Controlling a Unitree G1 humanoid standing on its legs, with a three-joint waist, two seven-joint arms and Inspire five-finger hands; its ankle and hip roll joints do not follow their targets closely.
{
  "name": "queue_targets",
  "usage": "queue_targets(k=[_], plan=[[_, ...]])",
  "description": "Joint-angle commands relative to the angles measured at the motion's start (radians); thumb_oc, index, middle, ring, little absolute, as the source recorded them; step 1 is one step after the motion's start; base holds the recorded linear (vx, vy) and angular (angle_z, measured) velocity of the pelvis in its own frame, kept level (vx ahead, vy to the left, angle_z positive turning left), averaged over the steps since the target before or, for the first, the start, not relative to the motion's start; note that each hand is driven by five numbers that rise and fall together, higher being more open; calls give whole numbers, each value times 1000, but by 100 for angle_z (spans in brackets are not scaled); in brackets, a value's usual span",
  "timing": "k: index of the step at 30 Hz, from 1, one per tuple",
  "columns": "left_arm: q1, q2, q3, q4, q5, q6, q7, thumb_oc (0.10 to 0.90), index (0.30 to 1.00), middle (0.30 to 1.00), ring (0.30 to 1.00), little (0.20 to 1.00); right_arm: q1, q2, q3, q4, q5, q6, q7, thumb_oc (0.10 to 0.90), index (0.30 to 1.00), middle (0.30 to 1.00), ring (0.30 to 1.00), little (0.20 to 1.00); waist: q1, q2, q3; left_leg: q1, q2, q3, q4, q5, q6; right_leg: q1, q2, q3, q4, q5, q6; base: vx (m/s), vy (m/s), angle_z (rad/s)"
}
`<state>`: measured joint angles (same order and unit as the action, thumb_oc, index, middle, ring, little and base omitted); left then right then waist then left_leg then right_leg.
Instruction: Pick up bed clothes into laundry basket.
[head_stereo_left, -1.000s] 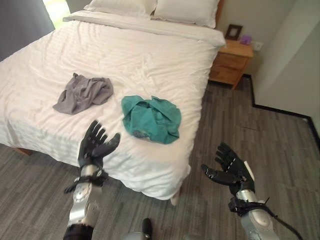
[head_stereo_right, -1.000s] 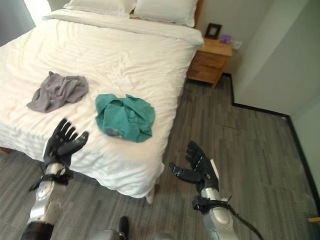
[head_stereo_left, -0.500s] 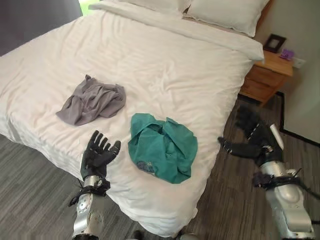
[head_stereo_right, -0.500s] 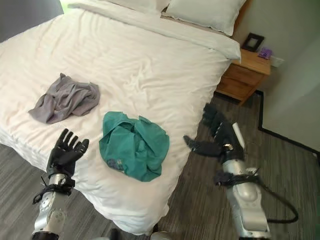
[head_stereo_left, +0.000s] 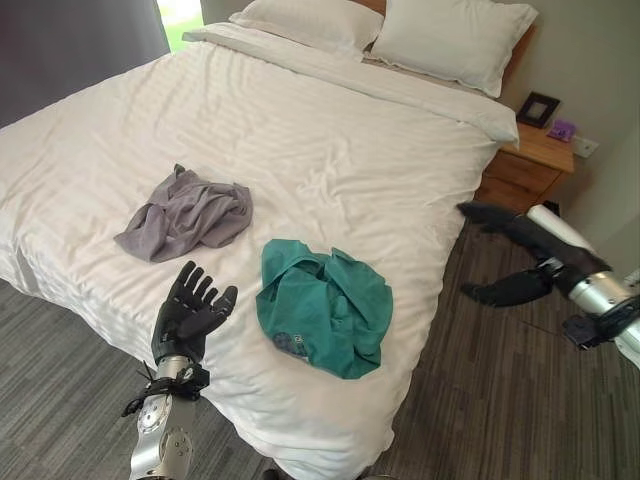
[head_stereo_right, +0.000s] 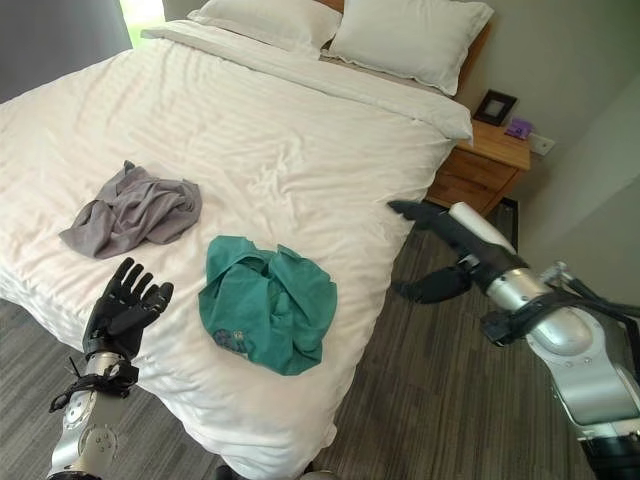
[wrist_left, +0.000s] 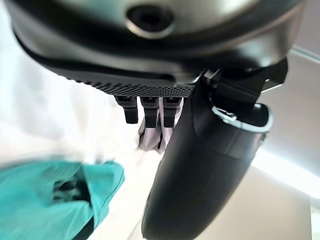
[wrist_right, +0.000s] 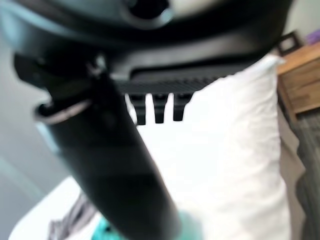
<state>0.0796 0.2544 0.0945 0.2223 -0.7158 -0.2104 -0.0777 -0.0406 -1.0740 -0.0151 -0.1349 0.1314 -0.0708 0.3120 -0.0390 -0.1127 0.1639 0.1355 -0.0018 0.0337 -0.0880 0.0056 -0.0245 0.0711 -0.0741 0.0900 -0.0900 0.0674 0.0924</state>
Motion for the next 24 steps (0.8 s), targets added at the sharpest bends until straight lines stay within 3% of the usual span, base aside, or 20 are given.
queue_targets(k=[1,10,17,21,24], plan=[[-57,65,-18,-91,-27,-62,-46,800,900,900,900,900,-229,5,49,0,-78,-14,-12,800,900,900,900,900,27,18,-65,-66,-1,-21,49,-39,14,-2,7,7,90,-106,31,0,0,0],[-72,86,-41,-93,-33,-61,-20,800,900,900,900,900,-471,131,278,114,-190,18,-35,800,900,900,900,900,72,13,-28,-115,-7,-48,43,-30,13,-26,0,-19,69,-104,28,-22,-6,5],[-58,86,-54,-71,-39,-54,-7,800,900,900,900,900,-600,219,382,251,-249,41,-72,800,900,900,900,900,98,8,-2,-157,-9,-58,50,-23,12,-53,1,-23,57,-90,26,-30,-5,12],[-76,98,-79,-70,-40,-56,0,800,900,900,900,900,-668,282,469,406,-290,41,-115,800,900,900,900,900,116,6,28,-190,-12,-68,61,-17,12,-80,3,-25,65,-87,25,-77,-13,2],[-129,125,-121,-73,-61,-71,20,800,900,900,900,900,-781,399,589,782,-341,61,-197,800,900,900,900,900,159,20,97,-268,-19,-91,72,12,6,-150,-1,-43,88,-74,24,-186,-26,7]])
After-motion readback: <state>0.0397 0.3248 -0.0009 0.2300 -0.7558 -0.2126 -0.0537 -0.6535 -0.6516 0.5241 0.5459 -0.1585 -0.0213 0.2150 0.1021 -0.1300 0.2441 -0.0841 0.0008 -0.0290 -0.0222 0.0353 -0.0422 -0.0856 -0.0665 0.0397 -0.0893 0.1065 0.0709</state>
